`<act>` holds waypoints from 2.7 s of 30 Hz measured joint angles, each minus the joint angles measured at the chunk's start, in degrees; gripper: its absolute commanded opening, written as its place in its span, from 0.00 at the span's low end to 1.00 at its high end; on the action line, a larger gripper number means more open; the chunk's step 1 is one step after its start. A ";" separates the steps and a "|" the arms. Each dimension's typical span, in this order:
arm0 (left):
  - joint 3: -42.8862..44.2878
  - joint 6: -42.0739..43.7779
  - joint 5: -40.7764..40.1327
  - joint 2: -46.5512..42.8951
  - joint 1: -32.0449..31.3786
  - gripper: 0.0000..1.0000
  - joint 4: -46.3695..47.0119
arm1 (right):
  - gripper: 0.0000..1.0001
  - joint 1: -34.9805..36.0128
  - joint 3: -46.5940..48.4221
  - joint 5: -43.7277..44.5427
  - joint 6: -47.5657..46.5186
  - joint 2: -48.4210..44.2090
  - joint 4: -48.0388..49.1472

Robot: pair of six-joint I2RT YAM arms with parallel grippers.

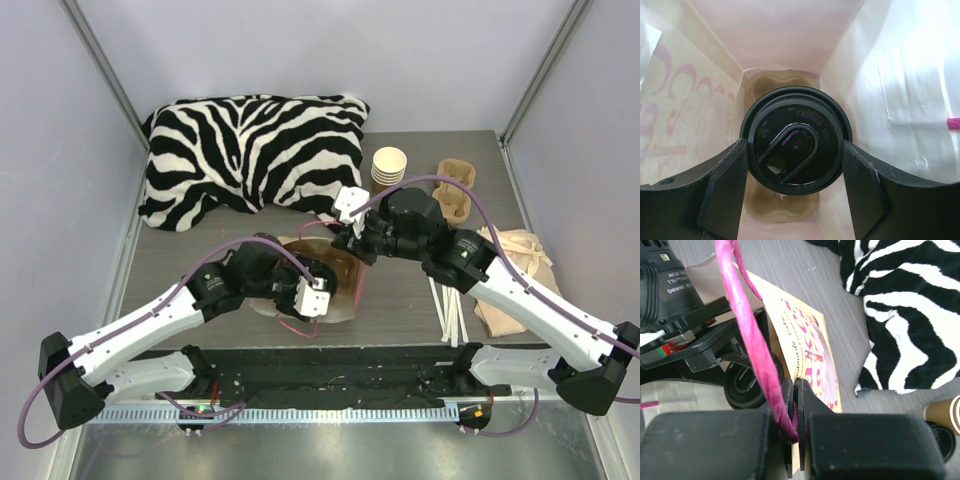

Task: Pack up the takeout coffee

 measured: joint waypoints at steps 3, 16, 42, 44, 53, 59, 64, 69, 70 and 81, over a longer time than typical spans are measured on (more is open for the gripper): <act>-1.64 0.90 -0.09 -0.22 -0.35 0.00 1.73 | 0.01 0.44 -1.01 -0.28 0.33 -0.22 0.17; -5.07 2.29 -4.02 -0.28 -2.84 0.00 9.66 | 0.01 0.85 -2.03 -1.77 3.04 -0.70 0.76; 4.09 6.62 -8.24 3.06 -6.54 0.00 2.43 | 0.01 0.90 -1.99 -2.80 4.02 0.35 2.86; 2.78 6.71 -8.87 3.28 -6.54 0.00 2.71 | 0.01 0.96 -1.99 -2.86 4.13 0.44 2.86; -1.07 6.54 -11.19 5.25 -6.08 0.00 5.16 | 0.01 0.98 -1.99 -3.58 4.20 0.48 2.49; -2.93 5.51 -12.02 5.84 -5.03 0.00 8.24 | 0.01 1.01 -1.99 -4.33 4.26 0.48 2.47; -3.10 4.59 -11.21 5.84 -4.35 0.00 9.53 | 0.01 1.01 -1.99 -4.57 4.39 0.55 2.49; -3.13 3.56 -9.57 5.88 -3.06 0.00 9.81 | 0.01 1.01 -1.97 -4.66 4.39 1.16 2.71; -3.13 3.41 -9.18 5.92 -2.86 0.00 9.86 | 0.01 1.01 -1.97 -4.70 4.39 1.25 2.82; -3.63 2.14 -5.44 7.45 -0.66 0.00 10.32 | 0.01 1.01 -1.66 -4.70 4.37 2.23 2.86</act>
